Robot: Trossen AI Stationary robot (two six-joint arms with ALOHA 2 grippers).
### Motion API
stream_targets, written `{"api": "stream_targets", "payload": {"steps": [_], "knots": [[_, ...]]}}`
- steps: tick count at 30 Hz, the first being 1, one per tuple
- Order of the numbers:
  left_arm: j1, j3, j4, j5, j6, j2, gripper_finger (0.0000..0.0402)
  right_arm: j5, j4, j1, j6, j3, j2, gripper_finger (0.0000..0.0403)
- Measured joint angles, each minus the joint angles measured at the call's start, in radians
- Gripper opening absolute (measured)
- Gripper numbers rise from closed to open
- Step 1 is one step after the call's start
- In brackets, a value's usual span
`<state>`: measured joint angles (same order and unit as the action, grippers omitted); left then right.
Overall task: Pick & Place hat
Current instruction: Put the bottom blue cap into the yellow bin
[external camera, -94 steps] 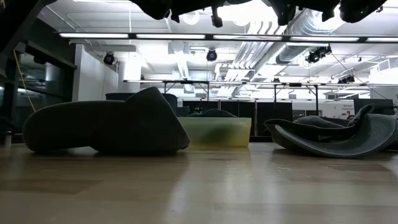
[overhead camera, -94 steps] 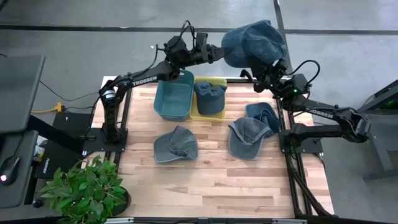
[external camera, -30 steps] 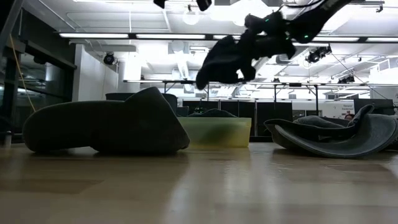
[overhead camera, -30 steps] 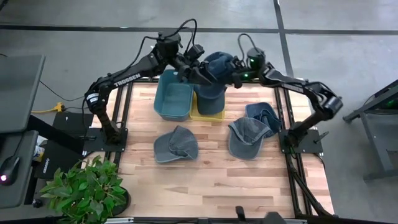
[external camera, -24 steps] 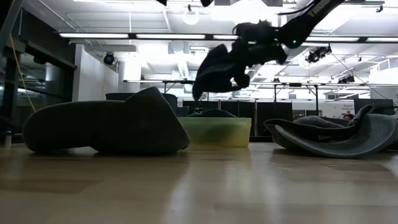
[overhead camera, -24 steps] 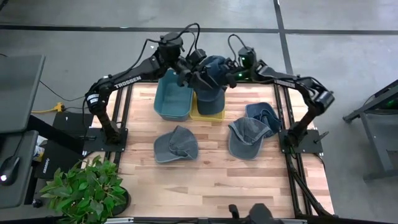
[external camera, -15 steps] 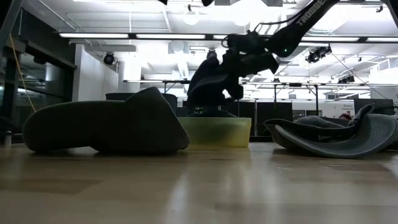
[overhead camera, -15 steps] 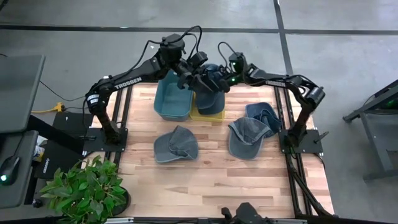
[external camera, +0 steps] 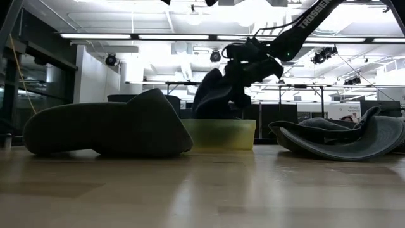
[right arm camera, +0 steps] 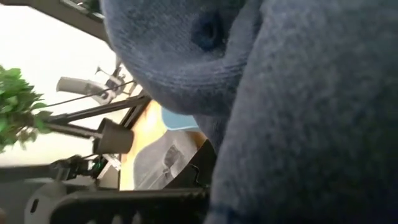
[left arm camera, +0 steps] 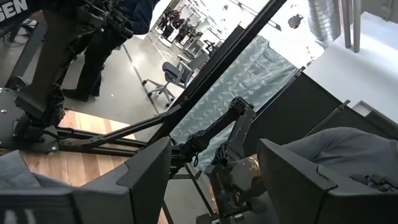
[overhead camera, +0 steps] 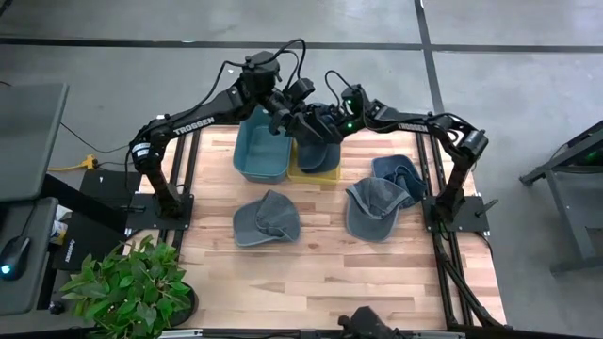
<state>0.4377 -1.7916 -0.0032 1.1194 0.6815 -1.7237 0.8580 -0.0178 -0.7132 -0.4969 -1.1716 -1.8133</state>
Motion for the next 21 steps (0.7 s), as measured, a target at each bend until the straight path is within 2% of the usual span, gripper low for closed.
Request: {"api": "stream_targets", "payload": {"steps": [6,17,21], "knots": [[0.000,0.000,0.000,-0.001,0.000,0.000,0.0236,-0.084,0.036,0.014,-0.054,0.000,0.000,0.0007],[0.000,0.000,0.000,-0.002,-0.005,0.000,0.0236,-0.126,0.042,0.016,-0.132,0.000,0.000,0.0021],[0.000,0.000,0.000,-0.002,-0.006,0.000,0.0236,-0.158,0.043,0.020,-0.134,0.000,0.000,0.0043]]}}
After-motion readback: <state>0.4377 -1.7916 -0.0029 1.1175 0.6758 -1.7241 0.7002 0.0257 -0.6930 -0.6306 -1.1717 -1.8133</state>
